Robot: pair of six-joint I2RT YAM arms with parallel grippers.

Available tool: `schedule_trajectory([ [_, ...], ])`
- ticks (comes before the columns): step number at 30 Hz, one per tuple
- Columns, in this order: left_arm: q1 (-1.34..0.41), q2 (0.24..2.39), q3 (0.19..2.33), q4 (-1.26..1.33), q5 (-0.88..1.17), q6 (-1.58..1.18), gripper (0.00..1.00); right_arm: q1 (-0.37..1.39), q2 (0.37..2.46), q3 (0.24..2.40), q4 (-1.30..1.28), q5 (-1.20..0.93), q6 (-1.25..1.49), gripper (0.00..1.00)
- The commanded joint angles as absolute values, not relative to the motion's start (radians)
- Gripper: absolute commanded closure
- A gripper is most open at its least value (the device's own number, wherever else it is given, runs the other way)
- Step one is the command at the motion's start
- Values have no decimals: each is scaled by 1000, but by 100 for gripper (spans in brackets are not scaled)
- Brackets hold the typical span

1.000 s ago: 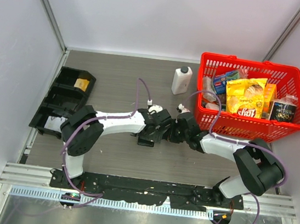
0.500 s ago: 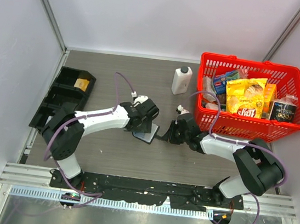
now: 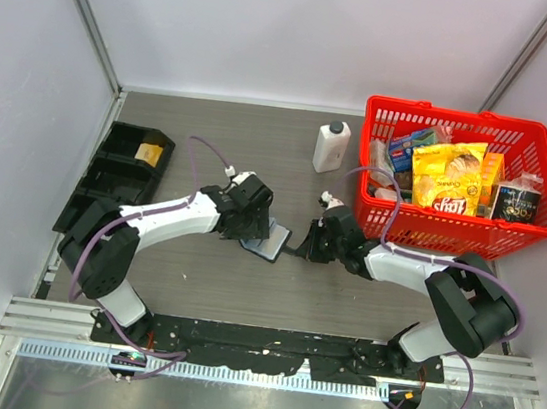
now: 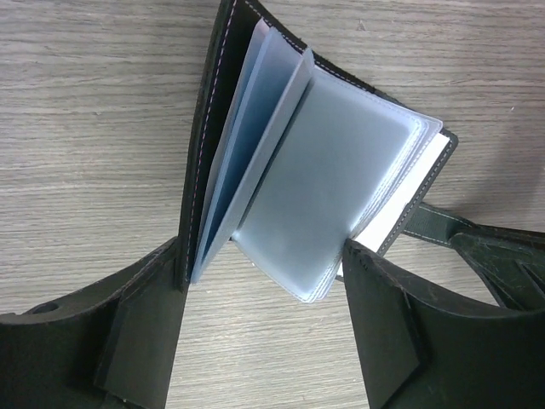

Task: Take the credit cards out of the card holder
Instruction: Open the card holder at the center of the board.

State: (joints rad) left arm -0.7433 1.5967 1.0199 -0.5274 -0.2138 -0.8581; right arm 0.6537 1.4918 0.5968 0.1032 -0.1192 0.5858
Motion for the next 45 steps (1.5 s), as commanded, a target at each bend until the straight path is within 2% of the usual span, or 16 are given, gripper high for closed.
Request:
schedule_trajectory([
  [1, -719, 1574, 1003, -529, -236, -839, 23, 653, 1467, 640, 6, -110, 525, 97],
  [3, -713, 1565, 1000, -525, -223, -836, 18, 653, 1463, 663, -33, -113, 512, 92],
  [7, -689, 1531, 999, -531, -201, -835, 7, 652, 1454, 684, -49, -117, 502, 90],
  [11, -660, 1482, 1011, -538, -158, -813, 5, 653, 1470, 690, -49, -117, 497, 90],
  [19, -634, 1462, 1074, -486, 39, -752, 5, 652, 1494, 689, -34, -104, 503, 90],
  [24, -630, 1526, 1071, -453, 74, -738, 6, 653, 1500, 693, -29, -98, 508, 91],
  [29, -629, 1606, 1091, -452, 9, -700, 6, 652, 1508, 692, -17, -100, 518, 90],
  [36, -626, 1709, 1137, -485, -49, -653, 11, 655, 1500, 684, -11, -98, 525, 90],
  [45, -630, 1740, 1129, -495, -118, -643, 10, 655, 1500, 678, -6, -104, 528, 90],
])
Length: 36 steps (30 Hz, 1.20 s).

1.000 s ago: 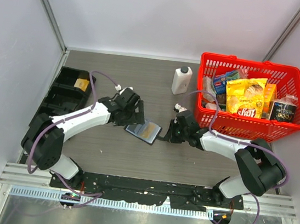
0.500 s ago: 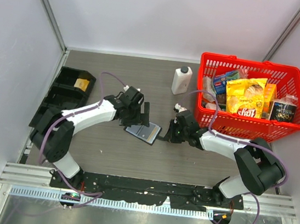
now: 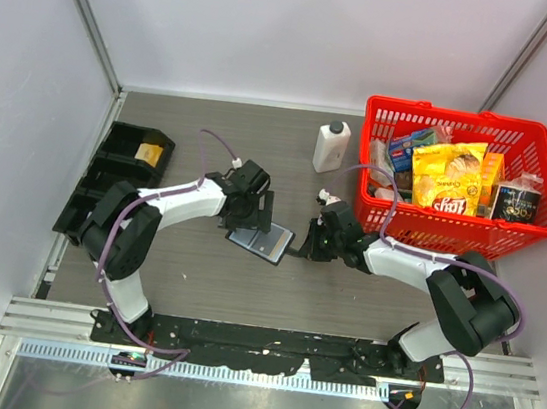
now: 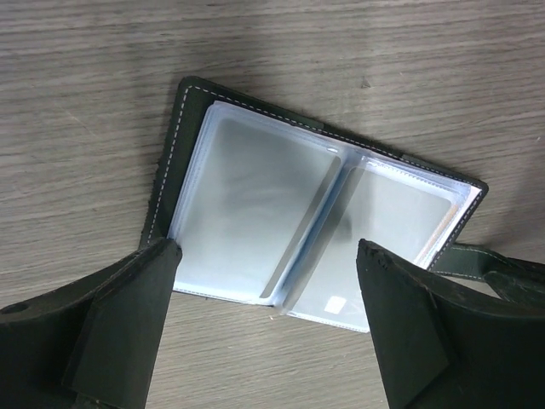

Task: Take the credit cards out of the card holder
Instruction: Open the card holder at the center of the board.

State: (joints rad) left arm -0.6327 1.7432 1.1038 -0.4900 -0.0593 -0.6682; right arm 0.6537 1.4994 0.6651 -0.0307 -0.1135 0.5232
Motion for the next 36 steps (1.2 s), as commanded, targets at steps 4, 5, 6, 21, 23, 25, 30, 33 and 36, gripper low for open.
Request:
schedule_trajectory([
  [4, -638, 1744, 1131, -500, -118, -638, 10, 653, 1506, 676, -6, -109, 526, 90],
  [5, -646, 1747, 1132, -500, -115, -638, 10, 655, 1508, 678, -5, -112, 526, 90],
  [6, -647, 1752, 1135, -500, -110, -640, 10, 655, 1508, 680, -8, -113, 528, 90],
  [21, -730, 1713, 1189, -460, 75, -701, 27, 655, 1516, 683, -6, -123, 531, 90],
  [23, -747, 1713, 1196, -436, 133, -712, 27, 655, 1519, 687, -6, -124, 529, 90],
  [25, -765, 1715, 1200, -407, 191, -729, 26, 655, 1522, 690, -6, -126, 528, 90],
  [30, -805, 1687, 1207, -374, 278, -721, 24, 655, 1523, 698, -6, -126, 523, 90],
  [33, -805, 1628, 1192, -374, 247, -689, 22, 655, 1523, 699, -6, -124, 520, 91],
  [36, -781, 1556, 1172, -383, 187, -649, 21, 655, 1523, 701, -8, -123, 520, 90],
])
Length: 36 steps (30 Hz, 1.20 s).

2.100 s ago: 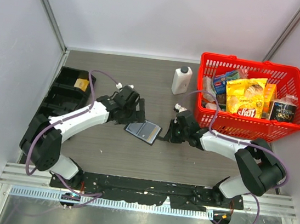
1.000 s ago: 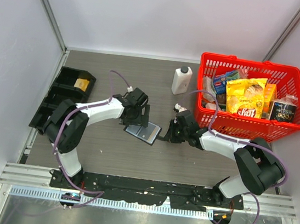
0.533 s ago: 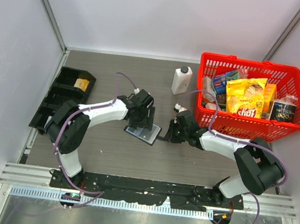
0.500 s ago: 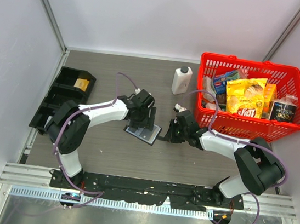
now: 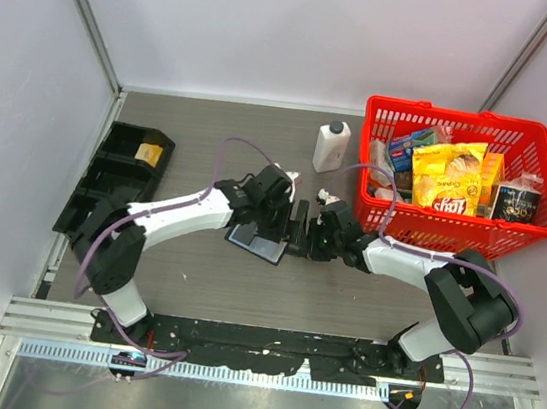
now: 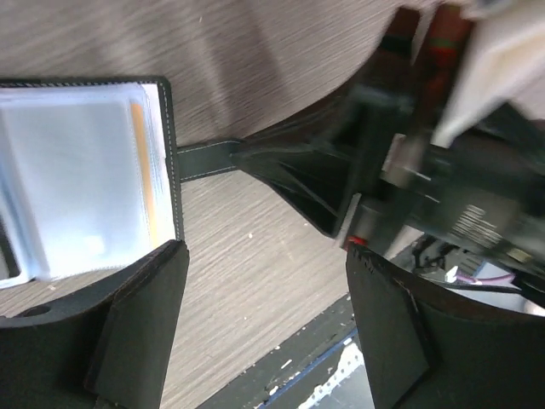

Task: Take the credit cards out of the card holder
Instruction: Open the card holder at the center of the board, then remove the credit card from the card holder.

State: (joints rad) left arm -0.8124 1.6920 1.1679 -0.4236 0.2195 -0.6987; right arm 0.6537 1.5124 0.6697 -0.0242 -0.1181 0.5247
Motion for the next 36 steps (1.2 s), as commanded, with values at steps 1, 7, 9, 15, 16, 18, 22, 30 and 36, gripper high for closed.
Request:
schedule_trajectory([
  [1, -758, 1534, 1160, -387, 181, -649, 21, 655, 1523, 701, -8, -124, 517, 90],
  [7, -579, 1493, 1089, -414, 176, -652, 23, 667, 1499, 739, -70, -91, 488, 83],
  [9, -534, 1518, 1083, -432, 164, -637, 25, 683, 1483, 768, -107, -59, 480, 77],
  [15, -468, 1617, 1118, -486, 121, -604, 29, 738, 1422, 871, -205, 52, 459, 59],
  [16, -466, 1638, 1130, -498, 123, -598, 30, 750, 1416, 880, -222, 61, 456, 55],
  [18, -466, 1670, 1138, -503, 138, -592, 33, 770, 1401, 907, -236, 101, 457, 55],
  [22, -466, 1716, 1131, -495, 144, -594, 42, 790, 1396, 934, -210, 91, 466, 55],
  [30, -468, 1707, 1013, -422, 228, -707, 55, 788, 1454, 901, -43, -58, 541, 59],
  [36, -489, 1640, 841, -276, 319, -871, 55, 790, 1505, 873, 72, -121, 615, 62],
])
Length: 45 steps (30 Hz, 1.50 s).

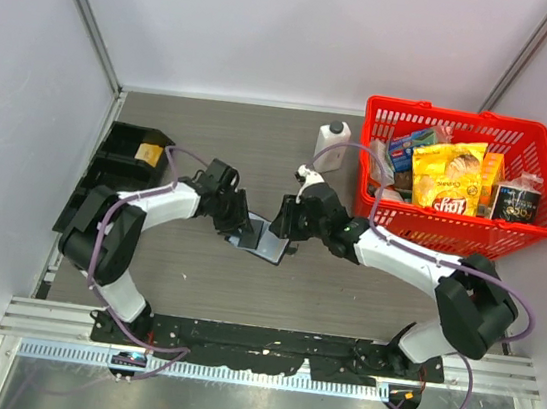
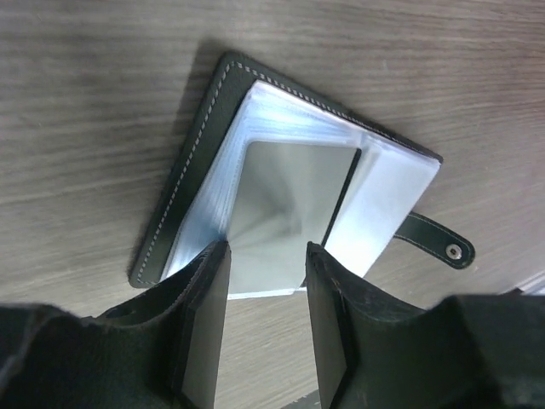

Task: Take the credit cards out of the card holder
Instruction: Remove the credit card from the card holder.

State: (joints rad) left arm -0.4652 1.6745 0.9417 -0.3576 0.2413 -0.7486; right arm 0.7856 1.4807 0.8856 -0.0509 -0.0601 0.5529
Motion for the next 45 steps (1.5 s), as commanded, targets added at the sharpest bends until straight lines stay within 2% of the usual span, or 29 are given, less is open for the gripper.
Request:
schedule_trajectory([
  [1, -492, 1623, 822, -259, 322, -886, 54, 788, 1509, 871, 87, -130, 618, 62],
  [9, -483, 1450, 824, -328, 207, -868, 48, 787, 1606, 867, 195, -182, 675, 64],
  [16, -431, 1515, 923, -399, 107, -721, 43, 752, 1701, 864, 311, -218, 776, 65],
  [20, -429, 1618, 1011, -443, 123, -657, 48, 733, 1744, 864, 337, -230, 837, 65],
  [26, -428, 1693, 1011, -465, 153, -637, 54, 727, 1793, 857, 356, -256, 893, 64],
  [35, -431, 1684, 916, -443, 212, -713, 66, 721, 1830, 862, 255, -218, 910, 64],
  [45, -465, 1651, 853, -396, 247, -781, 69, 721, 1850, 857, 270, -275, 896, 64],
])
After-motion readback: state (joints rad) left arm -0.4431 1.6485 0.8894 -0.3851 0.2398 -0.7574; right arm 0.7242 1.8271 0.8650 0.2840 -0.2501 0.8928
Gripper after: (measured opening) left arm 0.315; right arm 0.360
